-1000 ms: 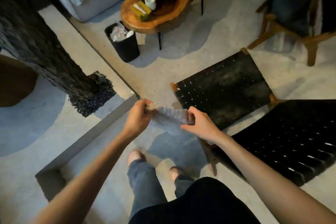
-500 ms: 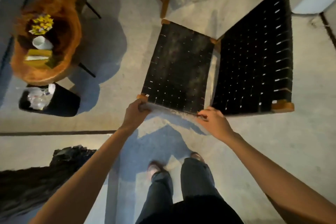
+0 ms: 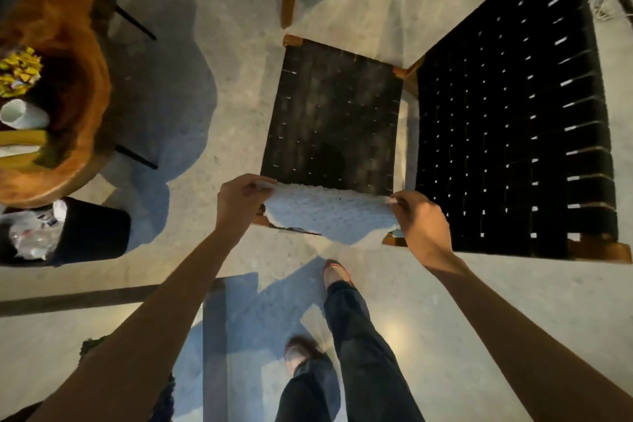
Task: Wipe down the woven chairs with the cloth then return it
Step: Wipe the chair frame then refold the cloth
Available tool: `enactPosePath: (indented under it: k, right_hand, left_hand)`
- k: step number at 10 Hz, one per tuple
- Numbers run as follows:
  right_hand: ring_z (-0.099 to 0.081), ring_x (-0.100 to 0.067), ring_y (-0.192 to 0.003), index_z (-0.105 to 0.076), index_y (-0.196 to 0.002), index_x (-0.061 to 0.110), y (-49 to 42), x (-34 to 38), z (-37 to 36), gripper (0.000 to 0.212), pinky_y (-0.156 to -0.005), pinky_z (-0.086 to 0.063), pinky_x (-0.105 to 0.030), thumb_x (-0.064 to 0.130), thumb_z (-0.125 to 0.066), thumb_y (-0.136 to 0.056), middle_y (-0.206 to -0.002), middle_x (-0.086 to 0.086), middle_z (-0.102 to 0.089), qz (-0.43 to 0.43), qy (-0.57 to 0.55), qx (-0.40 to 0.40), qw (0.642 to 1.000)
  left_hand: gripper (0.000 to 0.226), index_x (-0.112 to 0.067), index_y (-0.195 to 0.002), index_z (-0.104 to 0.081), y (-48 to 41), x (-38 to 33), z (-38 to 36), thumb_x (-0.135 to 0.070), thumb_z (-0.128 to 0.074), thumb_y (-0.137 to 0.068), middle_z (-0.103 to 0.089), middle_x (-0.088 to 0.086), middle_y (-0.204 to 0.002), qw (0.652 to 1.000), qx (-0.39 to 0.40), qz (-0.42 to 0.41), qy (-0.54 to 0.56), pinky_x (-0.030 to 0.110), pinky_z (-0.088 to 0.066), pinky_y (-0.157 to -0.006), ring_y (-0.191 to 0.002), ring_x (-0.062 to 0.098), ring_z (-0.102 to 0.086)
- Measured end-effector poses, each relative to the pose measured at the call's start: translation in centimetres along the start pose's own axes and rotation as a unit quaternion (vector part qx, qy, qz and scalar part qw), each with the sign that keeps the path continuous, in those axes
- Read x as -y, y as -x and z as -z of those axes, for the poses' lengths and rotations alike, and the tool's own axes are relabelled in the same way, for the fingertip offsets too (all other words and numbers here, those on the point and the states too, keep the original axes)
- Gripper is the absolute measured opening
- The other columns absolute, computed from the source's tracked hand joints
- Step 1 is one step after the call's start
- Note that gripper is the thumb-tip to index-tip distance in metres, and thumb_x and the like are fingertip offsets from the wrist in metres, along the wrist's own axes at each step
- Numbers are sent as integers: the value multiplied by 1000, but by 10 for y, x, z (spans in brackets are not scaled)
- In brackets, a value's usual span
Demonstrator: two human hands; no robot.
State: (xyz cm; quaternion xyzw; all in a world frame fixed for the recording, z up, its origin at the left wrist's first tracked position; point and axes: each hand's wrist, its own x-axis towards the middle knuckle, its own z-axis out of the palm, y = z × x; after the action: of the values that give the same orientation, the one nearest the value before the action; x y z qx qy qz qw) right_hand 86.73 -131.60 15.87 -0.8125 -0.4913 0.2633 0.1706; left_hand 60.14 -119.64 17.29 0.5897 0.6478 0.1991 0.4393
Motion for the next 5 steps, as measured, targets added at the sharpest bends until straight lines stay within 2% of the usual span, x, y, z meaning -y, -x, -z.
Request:
enactPosePath:
  k: [1,2,3,4,5]
  right_hand:
    - [-65,-28,-86,-66,-108,3,-17,-14,-17,20,-78,-52,-31,13,-56,-95,-102,-15,-67,40,-34,-33,998]
    - [-64,-20,-83,-67,-104,6,-26,-19,-35,18,-78,-48,-22,17,-59,-93,-100,-10,-68,-13,-63,-21,998]
    - [-68,-22,-89,-68,-103,7,-25,-32,-64,19,-82,-42,-19,19,-60,-91,-100,-10,-70,-22,-49,20,998]
    - [-67,-22,-95,-68,-106,7,-20,-46,-94,20,-86,-45,-21,18,-61,-91,-103,-9,-70,-46,-44,68,996]
    - [-67,-29,-99,-68,-106,1,-11,-60,-129,21,-92,-49,-33,13,-63,-89,-105,-13,-70,-83,-61,101,989]
  left_hand:
    - [12,-4,-96,-70,-23,3,-6,-3,-61,-88,-67,2,-91,997,16,-64,-47,3,-45,-68,-75,4,-62]
    - [12,0,-97,-69,-36,17,-15,-2,-61,-88,-64,0,-91,991,35,-103,-75,2,-45,-71,-74,4,-60]
    - [17,-10,-94,-68,-38,44,-24,4,-60,-86,-64,-7,-85,995,39,-73,-62,3,-45,-66,-71,-3,-63]
    - [18,-17,-93,-68,-36,82,-35,-1,-62,-87,-68,-7,-90,995,49,-36,-78,14,-47,-76,-81,4,-63]
    - [14,-16,-96,-70,-30,120,-46,-6,-64,-88,-67,-3,-97,992,56,-20,-109,22,-44,-81,-87,9,-60]
